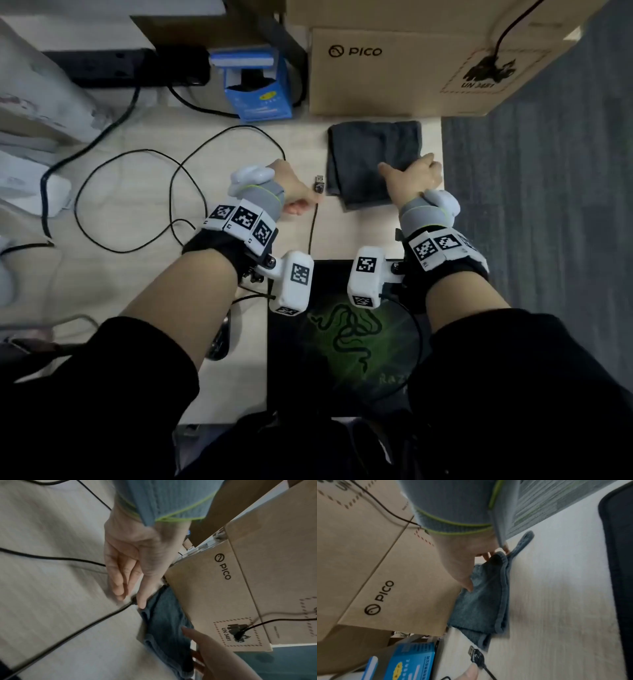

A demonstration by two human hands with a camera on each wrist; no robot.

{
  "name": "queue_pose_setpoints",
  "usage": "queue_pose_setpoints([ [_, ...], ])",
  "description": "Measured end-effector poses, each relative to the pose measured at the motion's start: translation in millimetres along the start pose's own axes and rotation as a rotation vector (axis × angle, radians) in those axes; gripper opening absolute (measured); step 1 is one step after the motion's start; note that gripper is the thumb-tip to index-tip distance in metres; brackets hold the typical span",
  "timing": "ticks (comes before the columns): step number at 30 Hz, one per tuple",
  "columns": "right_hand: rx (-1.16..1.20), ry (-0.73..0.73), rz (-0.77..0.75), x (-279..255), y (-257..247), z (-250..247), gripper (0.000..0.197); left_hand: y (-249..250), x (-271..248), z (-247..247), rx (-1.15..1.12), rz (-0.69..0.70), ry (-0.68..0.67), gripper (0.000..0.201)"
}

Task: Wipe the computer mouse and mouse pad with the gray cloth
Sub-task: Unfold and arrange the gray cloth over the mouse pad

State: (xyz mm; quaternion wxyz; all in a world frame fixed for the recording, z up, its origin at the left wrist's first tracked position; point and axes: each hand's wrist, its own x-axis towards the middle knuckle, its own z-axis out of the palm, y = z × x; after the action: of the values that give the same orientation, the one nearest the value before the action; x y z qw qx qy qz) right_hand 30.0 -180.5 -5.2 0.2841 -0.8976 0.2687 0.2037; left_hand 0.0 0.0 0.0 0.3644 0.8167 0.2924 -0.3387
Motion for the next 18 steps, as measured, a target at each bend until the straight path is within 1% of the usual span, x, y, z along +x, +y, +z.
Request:
queue_pose_setpoints([
  [1,-0.036,0.007,-0.008,-1,-3,0,0.085,-1,0,1,0.005,-0.020,-0.009,0.030],
  [3,-0.056,0.015,0.002,2,-4,3,0.081,-5,4,7,-0.054,-0.058,0.020,0.035],
  [4,-0.028,-0.006,0.008,5,-2,5,0.076,-6,4,11,-0.090,-0.066,0.036,0.037],
  [6,0.070,-0.062,0.002,8,1,7,0.062,-8,5,17,-0.068,-0.059,0.063,0.038],
  [8,0.105,-0.090,-0.025,8,3,7,0.048,-8,5,22,-0.065,-0.036,0.092,0.031],
  [10,0.139,-0.095,-0.046,5,3,9,0.040,-9,5,28,-0.068,-0.011,0.135,0.019],
  [13,0.297,-0.117,-0.061,-3,5,13,0.031,-13,1,33,-0.057,0.043,0.190,0.014],
  [15,0.455,-0.123,-0.076,-11,7,13,0.027,-16,-4,33,-0.101,0.085,0.190,0.012],
  [18,0.632,-0.070,-0.160,-24,7,7,0.027,-18,-11,27,-0.318,0.160,0.189,0.023],
])
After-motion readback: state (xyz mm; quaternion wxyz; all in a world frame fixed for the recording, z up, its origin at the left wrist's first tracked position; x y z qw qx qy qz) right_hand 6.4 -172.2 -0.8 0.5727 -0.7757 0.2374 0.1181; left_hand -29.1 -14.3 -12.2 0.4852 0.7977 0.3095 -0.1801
